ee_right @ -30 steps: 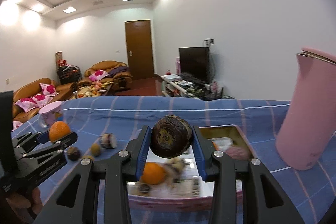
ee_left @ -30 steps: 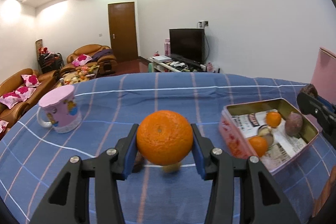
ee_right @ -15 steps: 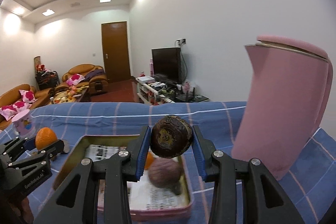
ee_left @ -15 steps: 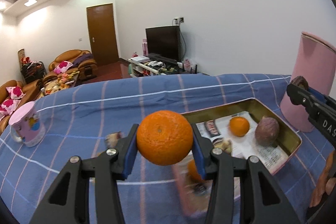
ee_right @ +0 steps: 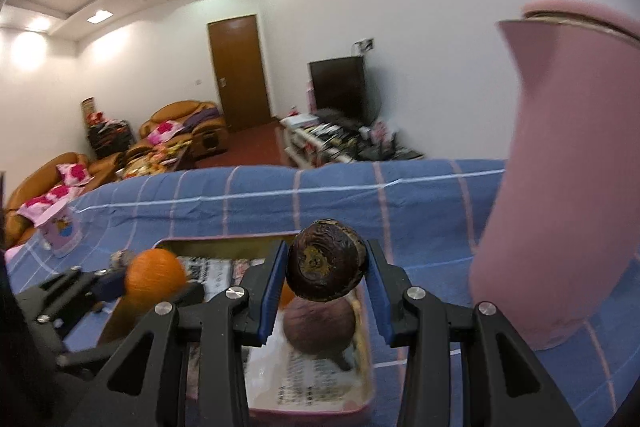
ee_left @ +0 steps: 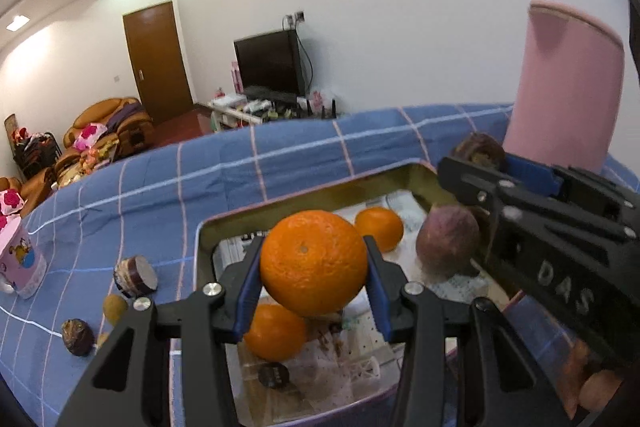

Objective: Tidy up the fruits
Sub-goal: 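Lower the dark fruit with the right tool while the left tool lowers the orange into the tin, opening both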

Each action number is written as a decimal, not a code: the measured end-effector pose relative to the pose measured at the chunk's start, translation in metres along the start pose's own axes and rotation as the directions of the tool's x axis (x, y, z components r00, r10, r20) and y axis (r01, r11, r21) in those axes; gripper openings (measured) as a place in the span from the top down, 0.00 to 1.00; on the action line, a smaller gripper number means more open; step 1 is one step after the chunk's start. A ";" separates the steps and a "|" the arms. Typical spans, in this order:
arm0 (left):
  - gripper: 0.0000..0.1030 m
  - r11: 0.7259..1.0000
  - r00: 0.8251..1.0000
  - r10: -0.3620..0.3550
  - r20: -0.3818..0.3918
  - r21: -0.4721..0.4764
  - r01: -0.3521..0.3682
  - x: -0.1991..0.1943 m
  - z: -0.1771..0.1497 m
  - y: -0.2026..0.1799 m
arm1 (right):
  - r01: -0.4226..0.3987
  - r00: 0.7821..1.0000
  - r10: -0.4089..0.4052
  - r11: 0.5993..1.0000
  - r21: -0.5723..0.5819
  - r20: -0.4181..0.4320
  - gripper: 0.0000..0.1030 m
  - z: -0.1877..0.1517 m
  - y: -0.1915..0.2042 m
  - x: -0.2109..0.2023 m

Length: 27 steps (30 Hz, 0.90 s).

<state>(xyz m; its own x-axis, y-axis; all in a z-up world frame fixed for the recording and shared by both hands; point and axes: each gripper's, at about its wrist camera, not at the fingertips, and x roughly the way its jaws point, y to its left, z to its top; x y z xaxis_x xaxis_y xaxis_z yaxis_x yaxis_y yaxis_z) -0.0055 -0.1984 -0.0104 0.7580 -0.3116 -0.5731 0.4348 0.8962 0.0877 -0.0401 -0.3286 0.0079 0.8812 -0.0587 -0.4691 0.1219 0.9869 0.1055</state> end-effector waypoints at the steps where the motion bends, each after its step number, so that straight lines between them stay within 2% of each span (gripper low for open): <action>1: 0.53 1.000 1.000 -0.006 -0.009 -0.009 0.006 0.001 -0.001 0.002 | -0.014 1.000 0.014 1.000 -0.011 -0.009 0.60 -0.001 0.003 0.001; 6: 0.53 1.000 0.999 -0.014 -0.035 0.003 0.014 0.003 -0.003 -0.001 | -0.055 0.996 0.051 0.996 -0.066 -0.067 0.60 -0.008 0.021 0.014; 14: 0.52 1.000 0.999 -0.006 -0.046 0.008 0.006 0.006 -0.001 -0.003 | -0.115 0.988 0.109 0.992 -0.047 -0.106 0.59 -0.010 0.025 0.020; 16: 0.50 1.000 0.999 -0.004 -0.040 0.008 0.004 0.005 0.000 -0.002 | -0.135 0.984 0.131 0.991 -0.027 -0.117 0.56 -0.010 0.023 0.022; 17: 0.48 1.000 1.000 0.000 -0.030 0.011 0.000 0.003 0.000 -0.003 | -0.141 0.983 0.138 0.990 -0.020 -0.118 0.54 -0.010 0.023 0.022; 19: 0.28 1.000 1.000 0.010 -0.008 0.022 -0.009 -0.001 0.000 -0.004 | -0.150 0.983 0.148 0.989 -0.009 -0.106 0.40 -0.010 0.022 0.020; 23: 0.16 0.998 0.997 0.029 0.066 0.055 -0.033 -0.013 0.000 -0.008 | -0.127 0.991 0.126 0.992 -0.007 -0.045 0.38 -0.007 0.020 0.008; 25: 0.02 0.996 0.991 0.060 0.123 0.055 -0.067 -0.022 0.000 -0.008 | -0.088 0.996 0.088 0.996 0.006 0.003 0.36 -0.003 0.016 0.000; 26: 0.00 0.995 0.985 0.076 0.152 0.049 -0.084 -0.027 -0.001 -0.007 | -0.061 0.998 0.060 0.998 0.020 0.029 0.34 -0.002 0.012 -0.004; 27: 0.00 0.994 0.979 0.091 0.183 0.041 -0.101 -0.032 -0.001 -0.006 | -0.030 0.998 0.028 0.999 0.037 0.054 0.27 -0.001 0.008 -0.007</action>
<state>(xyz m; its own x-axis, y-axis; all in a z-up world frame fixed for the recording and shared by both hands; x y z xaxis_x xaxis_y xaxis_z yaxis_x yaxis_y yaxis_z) -0.0325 -0.1934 0.0068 0.8708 -0.2809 -0.4036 0.3758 0.9095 0.1779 -0.0458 -0.3205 0.0115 0.9075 -0.0390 -0.4181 0.1122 0.9820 0.1520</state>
